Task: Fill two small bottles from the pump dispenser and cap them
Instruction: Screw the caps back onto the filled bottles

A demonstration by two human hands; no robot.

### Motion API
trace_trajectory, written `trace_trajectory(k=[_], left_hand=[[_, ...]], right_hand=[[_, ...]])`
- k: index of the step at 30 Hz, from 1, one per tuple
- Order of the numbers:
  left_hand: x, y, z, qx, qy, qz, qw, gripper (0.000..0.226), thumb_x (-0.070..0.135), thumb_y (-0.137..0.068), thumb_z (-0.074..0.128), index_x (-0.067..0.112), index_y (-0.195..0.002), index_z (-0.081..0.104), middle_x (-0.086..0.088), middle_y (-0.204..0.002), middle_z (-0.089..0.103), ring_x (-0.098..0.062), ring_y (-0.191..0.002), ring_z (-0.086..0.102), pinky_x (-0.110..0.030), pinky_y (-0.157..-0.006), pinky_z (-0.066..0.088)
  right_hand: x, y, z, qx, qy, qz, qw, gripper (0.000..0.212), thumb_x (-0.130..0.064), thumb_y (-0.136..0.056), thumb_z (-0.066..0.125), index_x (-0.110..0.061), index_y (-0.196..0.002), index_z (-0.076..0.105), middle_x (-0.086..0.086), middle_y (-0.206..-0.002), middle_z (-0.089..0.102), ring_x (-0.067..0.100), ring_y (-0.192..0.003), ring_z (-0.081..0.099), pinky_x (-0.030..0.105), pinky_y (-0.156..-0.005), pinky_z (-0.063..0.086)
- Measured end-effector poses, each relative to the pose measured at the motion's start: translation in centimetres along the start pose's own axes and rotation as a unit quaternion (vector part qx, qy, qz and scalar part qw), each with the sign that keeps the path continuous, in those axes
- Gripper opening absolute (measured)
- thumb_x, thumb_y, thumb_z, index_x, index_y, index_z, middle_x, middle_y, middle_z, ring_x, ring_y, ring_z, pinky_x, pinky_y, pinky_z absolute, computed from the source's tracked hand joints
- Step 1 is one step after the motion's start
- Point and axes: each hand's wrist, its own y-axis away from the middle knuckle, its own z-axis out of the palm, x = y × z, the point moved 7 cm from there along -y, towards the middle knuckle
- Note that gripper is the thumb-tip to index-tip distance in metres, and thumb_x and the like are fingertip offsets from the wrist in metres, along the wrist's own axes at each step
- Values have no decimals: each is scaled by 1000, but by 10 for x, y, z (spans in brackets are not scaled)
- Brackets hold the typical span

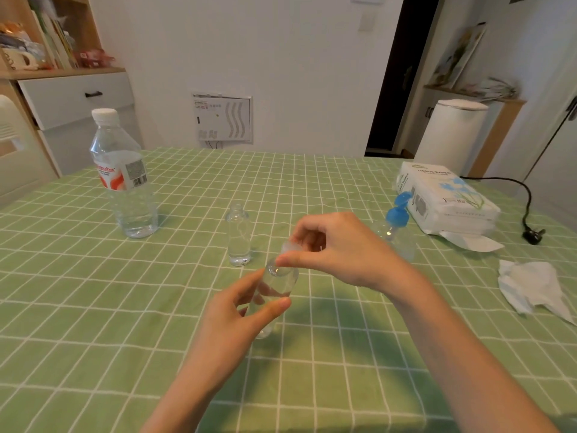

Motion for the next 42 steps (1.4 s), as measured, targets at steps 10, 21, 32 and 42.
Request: trace_trajectory(k=[10, 21, 32, 42], left_hand=[[1, 0, -1, 4, 13, -5, 1000, 43, 48, -58, 71, 44, -101, 66, 5, -91, 72, -10, -91, 64, -27, -79, 44], [4, 1, 1, -3, 21, 3, 1000, 38, 45, -61, 71, 45, -99, 67, 5, -93, 73, -14, -92, 64, -33, -84, 47], [7, 1, 3, -2, 30, 2, 1000, 37, 42, -61, 71, 47, -97, 67, 6, -91, 74, -10, -88, 65, -30, -79, 48], [7, 1, 5, -6, 28, 6, 1000, 33, 42, -62, 70, 47, -95, 67, 8, -91, 74, -9, -87, 66, -28, -79, 48]], right_hand=[[1, 4, 3, -32, -45, -19, 998, 18, -36, -79, 73, -29, -94, 68, -5, -75, 66, 6, -68, 59, 19, -65, 49], [0, 6, 1, 1, -50, -20, 999, 15, -39, -77, 74, -30, -87, 67, -6, -68, 64, 6, -62, 56, 15, -60, 46], [3, 8, 2, -4, -65, -13, 998, 21, -35, -77, 75, -25, -95, 69, -7, -69, 62, 5, -62, 54, 16, -63, 46], [0, 12, 3, -24, -73, -22, 997, 29, -33, -81, 72, -38, -109, 65, -4, -76, 64, 21, -74, 57, 27, -72, 48]])
